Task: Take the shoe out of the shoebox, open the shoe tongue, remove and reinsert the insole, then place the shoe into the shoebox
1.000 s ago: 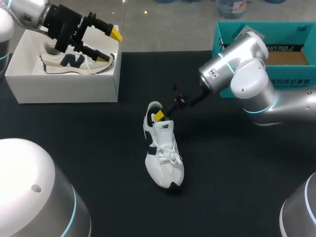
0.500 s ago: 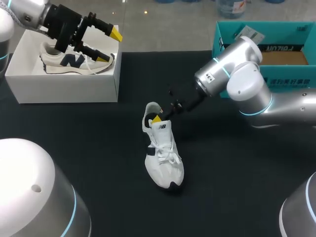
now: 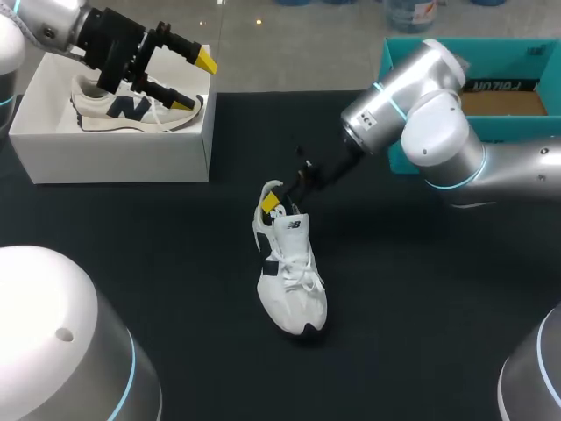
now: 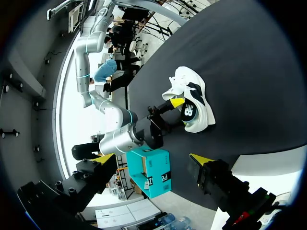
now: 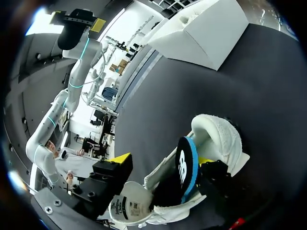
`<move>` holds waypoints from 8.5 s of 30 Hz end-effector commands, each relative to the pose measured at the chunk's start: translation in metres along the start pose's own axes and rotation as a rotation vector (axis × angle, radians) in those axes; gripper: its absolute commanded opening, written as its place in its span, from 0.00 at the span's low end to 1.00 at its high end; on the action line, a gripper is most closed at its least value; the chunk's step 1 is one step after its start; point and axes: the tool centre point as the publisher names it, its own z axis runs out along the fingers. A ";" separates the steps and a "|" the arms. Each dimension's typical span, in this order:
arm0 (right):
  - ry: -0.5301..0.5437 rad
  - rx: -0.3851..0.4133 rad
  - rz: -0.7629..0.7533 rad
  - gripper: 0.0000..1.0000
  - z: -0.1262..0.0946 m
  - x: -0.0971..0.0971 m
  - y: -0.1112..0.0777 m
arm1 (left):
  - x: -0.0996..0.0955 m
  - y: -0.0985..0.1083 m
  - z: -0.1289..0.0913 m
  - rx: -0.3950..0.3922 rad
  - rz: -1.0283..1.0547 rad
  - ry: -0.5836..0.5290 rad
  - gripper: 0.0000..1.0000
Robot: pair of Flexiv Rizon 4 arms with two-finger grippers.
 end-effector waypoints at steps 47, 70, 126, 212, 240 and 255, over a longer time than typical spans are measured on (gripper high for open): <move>-0.696 -0.001 0.539 0.00 -0.035 0.000 0.024 | 0.000 -0.001 0.000 -0.001 0.001 0.003 1.00; -0.800 0.016 0.580 0.00 -0.025 -0.006 0.020 | 0.000 -0.001 0.000 -0.001 0.001 0.003 1.00; -1.046 0.056 0.620 0.00 0.012 -0.043 -0.019 | 0.000 -0.001 0.000 -0.001 0.001 0.003 1.00; -0.910 0.271 0.748 0.00 0.002 -0.039 -0.028 | 0.000 -0.001 0.000 -0.001 0.001 0.003 1.00; -0.812 0.424 0.774 1.00 0.013 -0.022 -0.035 | 0.000 -0.001 0.000 -0.001 0.001 0.003 1.00; -0.844 0.439 0.773 1.00 0.012 -0.005 -0.037 | 0.000 -0.001 0.000 -0.001 0.001 0.003 1.00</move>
